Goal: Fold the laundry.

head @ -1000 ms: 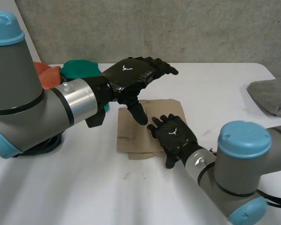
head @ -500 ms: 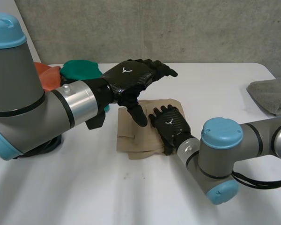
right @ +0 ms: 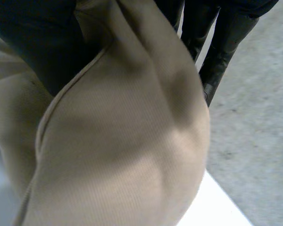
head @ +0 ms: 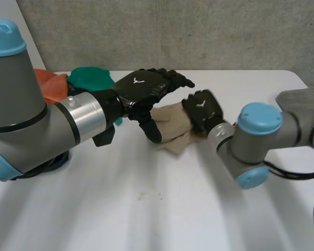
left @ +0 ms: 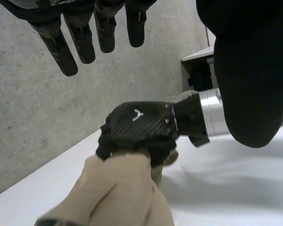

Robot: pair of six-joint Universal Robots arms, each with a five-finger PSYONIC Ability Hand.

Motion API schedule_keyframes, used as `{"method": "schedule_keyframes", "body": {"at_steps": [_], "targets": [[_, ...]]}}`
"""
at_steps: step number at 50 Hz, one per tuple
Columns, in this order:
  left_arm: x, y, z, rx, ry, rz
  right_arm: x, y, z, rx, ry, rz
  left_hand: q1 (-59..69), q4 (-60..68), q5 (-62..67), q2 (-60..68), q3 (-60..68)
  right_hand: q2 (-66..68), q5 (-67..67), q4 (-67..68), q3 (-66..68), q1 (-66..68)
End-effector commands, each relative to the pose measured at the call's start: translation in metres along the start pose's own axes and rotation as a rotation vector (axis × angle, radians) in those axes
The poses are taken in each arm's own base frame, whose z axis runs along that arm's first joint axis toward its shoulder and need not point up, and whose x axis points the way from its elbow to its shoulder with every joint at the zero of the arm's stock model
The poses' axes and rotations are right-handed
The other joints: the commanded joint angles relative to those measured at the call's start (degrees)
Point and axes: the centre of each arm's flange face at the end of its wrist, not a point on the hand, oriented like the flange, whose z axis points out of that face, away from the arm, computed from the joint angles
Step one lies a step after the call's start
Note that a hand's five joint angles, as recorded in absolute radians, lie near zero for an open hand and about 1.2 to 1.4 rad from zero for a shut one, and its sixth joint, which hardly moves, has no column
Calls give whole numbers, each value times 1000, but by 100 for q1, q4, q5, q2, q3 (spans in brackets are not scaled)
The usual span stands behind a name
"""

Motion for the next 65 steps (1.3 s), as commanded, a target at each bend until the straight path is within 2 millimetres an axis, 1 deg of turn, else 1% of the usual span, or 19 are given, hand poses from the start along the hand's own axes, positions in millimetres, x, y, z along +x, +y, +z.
{"method": "schedule_keyframes", "body": {"at_steps": [1, 9, 10, 13, 14, 17, 18, 21, 23, 28, 29, 32, 33, 37, 41, 47, 58, 63, 65], "targets": [[-4, -10, -6, 24, -16, 10, 68, -11, 21, 138, 21, -46, -57, -149, -252, -152, -190, 1283, 1821, 1262, 1371, 2882], [1, -13, -6, 39, -3, 21, 160, -32, 38, 264, 191, -117, -79, -170, -273, -173, -211, 1283, 1821, 1262, 1371, 2882], [1, -14, -6, 44, -2, 24, 182, -33, 38, 292, 237, -128, -79, -170, -273, -173, -211, 1283, 1821, 1262, 1371, 2882], [2, -15, -7, 47, 0, 26, 216, -34, 36, 338, 302, -130, -74, -166, -269, -169, -207, 1283, 1821, 1262, 1371, 2882], [4, -17, -7, 52, 3, 30, 236, -35, 34, 369, 330, -127, -74, -165, -269, -169, -207, 1283, 1821, 1262, 1371, 2882], [5, -17, -8, 52, 4, 30, 264, -35, 30, 416, 354, -122, -74, -165, -269, -169, -207, 1283, 1821, 1262, 1371, 2882], [5, -17, -8, 51, 4, 29, 280, -30, 28, 437, 356, -119, -74, -165, -269, -169, -207, 1283, 1821, 1262, 1371, 2882], [5, -15, -7, 47, 6, 27, 301, -14, 23, 438, 353, -113, -57, -149, -252, -152, -190, 1283, 1821, 1262, 1371, 2882], [6, -14, -7, 44, 7, 27, 317, 7, 18, 417, 347, -114, -57, -149, -252, -152, -190, 1283, 1821, 1262, 1371, 2882], [5, -11, -7, 35, 6, 24, 331, 62, 9, 345, 308, -102, -40, -132, -235, -135, -173, 1283, 1821, 1262, 1371, 2882], [5, -10, -7, 33, 6, 22, 337, 81, 4, 323, 302, -104, -40, -132, -235, -135, -173, 1283, 1821, 1262, 1371, 2882], [5, -8, -6, 26, 4, 18, 342, 108, -3, 298, 297, -103, -40, -132, -235, -135, -173, 1283, 1821, 1262, 1371, 2882], [5, -5, -6, 20, 5, 14, 344, 128, -8, 281, 298, -101, -40, -132, -235, -135, -173, 1283, 1821, 1262, 1371, 2882], [5, -2, -5, 18, 3, 13, 352, 168, -24, 236, 317, -91, -23, -115, -218, -118, -156, 1283, 1821, 1262, 1371, 2882], [5, 1, -5, 18, 3, 11, 366, 198, -45, 186, 359, -82, -7, -98, -202, -102, -140, 1283, 1821, 1262, 1371, 2882], [5, 3, -3, 17, 3, 12, 369, 209, -58, 155, 361, -63, 10, -82, -185, -85, -123, 1283, 1821, 1262, 1371, 2882], [4, -4, -4, 36, 1, 23, 366, 173, -46, 230, 320, -119, 10, -81, -185, -85, -123, 1283, 1821, 1262, 1371, 2882], [6, -1, -4, 30, 4, 18, 366, 179, -47, 225, 322, -118, 10, -81, -185, -85, -123, 1283, 1821, 1262, 1371, 2882], [7, -1, -4, 27, 5, 17, 363, 189, -48, 212, 321, -103, 10, -81, -185, -85, -123, 1283, 1821, 1262, 1371, 2882]]}}
